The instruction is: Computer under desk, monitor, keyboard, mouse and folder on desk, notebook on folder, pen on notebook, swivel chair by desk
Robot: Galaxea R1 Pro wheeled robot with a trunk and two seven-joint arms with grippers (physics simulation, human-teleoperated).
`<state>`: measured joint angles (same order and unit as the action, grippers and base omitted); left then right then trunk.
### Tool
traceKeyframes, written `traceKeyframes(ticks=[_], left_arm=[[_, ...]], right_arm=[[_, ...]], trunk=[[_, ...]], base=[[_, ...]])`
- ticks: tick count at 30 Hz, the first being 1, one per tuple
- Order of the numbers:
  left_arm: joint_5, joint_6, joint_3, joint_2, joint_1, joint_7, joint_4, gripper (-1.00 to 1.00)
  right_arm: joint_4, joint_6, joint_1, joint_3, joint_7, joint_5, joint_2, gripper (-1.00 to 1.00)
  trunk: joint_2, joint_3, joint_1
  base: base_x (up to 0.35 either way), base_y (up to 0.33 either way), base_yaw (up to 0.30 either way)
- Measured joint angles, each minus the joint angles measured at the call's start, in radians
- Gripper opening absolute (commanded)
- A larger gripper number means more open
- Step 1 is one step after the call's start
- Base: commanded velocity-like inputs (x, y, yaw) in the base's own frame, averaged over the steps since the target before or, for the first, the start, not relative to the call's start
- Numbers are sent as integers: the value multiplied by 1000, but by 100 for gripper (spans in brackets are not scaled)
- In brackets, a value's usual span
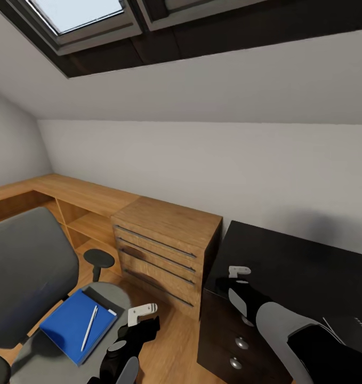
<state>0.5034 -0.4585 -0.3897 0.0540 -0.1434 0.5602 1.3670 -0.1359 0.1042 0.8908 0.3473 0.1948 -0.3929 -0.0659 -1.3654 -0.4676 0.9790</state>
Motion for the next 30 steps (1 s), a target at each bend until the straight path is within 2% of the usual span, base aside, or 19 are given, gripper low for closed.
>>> traceKeyframes(ticks=[3, 4, 12, 30], left_arm=[[0, 0, 0, 0, 0, 0, 0, 100], [0, 0, 0, 0, 0, 0, 0, 100], [0, 0, 0, 0, 0, 0, 0, 100], [0, 0, 0, 0, 0, 1, 0, 100]], right_arm=[[-1, 12, 1, -1, 0, 2, 0, 100], [-2, 15, 1, -2, -1, 3, -1, -100], [-5, 22, 1, -3, 2, 13, -2, -100], [-5, 19, 0, 1, 0, 9, -3, -100]], trunk=[[0, 0, 0], [0, 0, 0], [0, 0, 0], [0, 0, 0]], base=[[0, 0, 0], [0, 0, 0], [0, 0, 0], [0, 0, 0]])
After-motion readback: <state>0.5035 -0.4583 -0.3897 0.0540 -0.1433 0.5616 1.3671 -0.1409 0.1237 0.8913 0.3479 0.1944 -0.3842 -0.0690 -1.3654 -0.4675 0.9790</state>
